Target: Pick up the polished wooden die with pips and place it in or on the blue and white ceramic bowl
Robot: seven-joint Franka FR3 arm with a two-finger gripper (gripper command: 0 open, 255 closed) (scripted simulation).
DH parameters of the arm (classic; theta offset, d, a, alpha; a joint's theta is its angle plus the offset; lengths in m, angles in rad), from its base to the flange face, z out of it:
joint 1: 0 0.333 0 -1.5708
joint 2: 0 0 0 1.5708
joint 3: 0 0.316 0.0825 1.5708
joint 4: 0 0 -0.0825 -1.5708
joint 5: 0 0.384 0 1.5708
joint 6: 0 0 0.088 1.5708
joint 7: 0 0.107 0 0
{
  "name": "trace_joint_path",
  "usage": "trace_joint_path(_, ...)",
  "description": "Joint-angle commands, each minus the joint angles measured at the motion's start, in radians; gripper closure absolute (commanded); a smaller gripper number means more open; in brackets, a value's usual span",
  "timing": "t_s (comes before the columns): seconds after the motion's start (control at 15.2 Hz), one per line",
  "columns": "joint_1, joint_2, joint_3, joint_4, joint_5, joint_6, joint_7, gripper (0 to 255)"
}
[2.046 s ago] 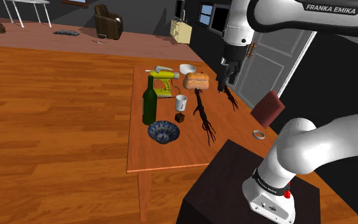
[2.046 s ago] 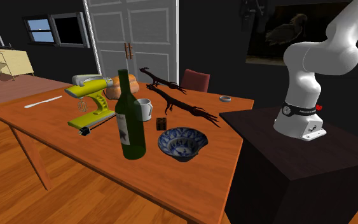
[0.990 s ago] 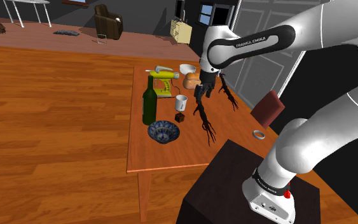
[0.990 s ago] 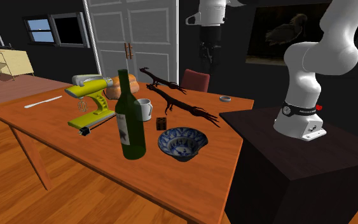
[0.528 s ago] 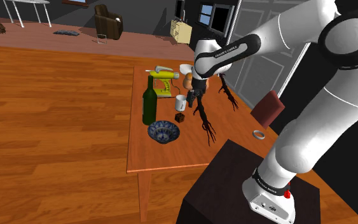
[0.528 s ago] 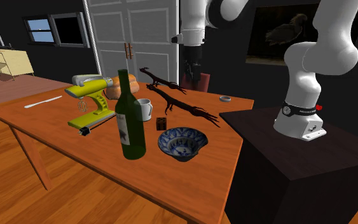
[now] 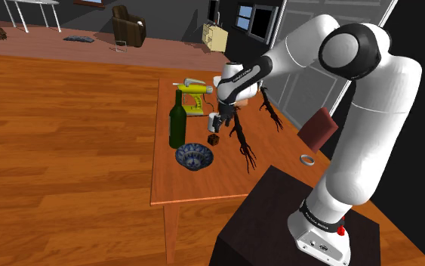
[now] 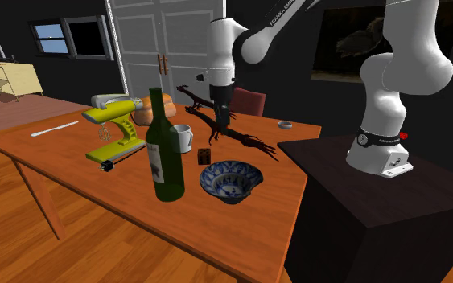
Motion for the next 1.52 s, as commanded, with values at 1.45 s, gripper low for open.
trace_joint_path(1.45,-0.072,0.383,0.036,0.264,0.089,0.127,-0.101,0)
